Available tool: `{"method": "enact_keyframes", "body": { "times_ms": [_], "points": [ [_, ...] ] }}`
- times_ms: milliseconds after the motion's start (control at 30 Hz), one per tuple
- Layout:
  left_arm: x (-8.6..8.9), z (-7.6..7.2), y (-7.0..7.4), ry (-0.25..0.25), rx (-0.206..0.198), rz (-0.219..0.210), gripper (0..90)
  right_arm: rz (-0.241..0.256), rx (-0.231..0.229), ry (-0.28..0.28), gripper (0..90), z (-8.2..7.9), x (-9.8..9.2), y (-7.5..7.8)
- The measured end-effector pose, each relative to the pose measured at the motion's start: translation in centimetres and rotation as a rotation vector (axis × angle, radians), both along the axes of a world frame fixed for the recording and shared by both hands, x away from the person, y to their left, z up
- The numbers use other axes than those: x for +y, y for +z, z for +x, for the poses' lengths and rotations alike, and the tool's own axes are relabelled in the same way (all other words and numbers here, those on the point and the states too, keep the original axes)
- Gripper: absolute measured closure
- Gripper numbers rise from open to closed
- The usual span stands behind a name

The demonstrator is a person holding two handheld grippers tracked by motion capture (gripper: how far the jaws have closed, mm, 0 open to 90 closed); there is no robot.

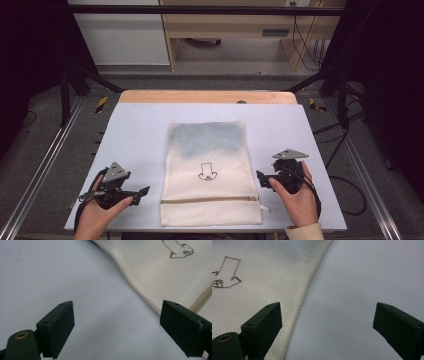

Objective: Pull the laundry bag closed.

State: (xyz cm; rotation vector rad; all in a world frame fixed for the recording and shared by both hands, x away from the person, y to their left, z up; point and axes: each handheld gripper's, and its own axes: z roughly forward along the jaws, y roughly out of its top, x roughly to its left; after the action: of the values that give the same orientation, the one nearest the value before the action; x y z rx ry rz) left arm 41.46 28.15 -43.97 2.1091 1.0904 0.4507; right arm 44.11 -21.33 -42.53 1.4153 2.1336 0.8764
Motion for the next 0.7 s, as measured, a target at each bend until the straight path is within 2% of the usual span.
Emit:
{"method": "enact_keyframes", "body": {
  "times_ms": [100, 200, 267, 367, 433, 567, 633, 700],
  "points": [
    [1.2, 0.6, 0.1, 0.028, 0.005, 0.028, 11.9, -0.004, 0.001, -0.033, 8.9, 0.3, -1.0, -0.2],
    [2.4, 1.2, -0.1, 0.06, 0.017, 0.03, 11.8, -0.004, 0.007, -0.057, 8.8, 0.5, -2.0, -0.5],
    [3.5, 1.6, -0.3, 0.078, 0.035, 0.047, 11.1, 0.002, 0.017, -0.073, 8.5, 0.7, -2.7, -0.7],
    [4.8, 1.9, -0.5, 0.123, 0.031, 0.05, 11.2, 0.006, 0.03, -0.083, 8.2, 0.8, -3.6, -1.2],
    [5.5, 2.0, -0.6, 0.134, 0.035, 0.059, 10.9, 0.006, 0.038, -0.095, 7.7, 0.8, -4.1, -1.5],
    [6.3, 1.7, -0.9, 0.161, 0.034, 0.117, 10.0, 0.008, 0.053, -0.119, 7.5, 0.3, -5.4, -2.5],
    [6.6, 1.4, -1.0, 0.17, 0.024, 0.121, 9.9, 0.015, 0.055, -0.13, 7.8, -0.1, -5.9, -3.0],
    [6.7, 1.2, -1.2, 0.162, 0.032, 0.122, 8.8, 0.026, 0.07, -0.137, 7.0, -0.4, -6.1, -3.4]
  ]
}}
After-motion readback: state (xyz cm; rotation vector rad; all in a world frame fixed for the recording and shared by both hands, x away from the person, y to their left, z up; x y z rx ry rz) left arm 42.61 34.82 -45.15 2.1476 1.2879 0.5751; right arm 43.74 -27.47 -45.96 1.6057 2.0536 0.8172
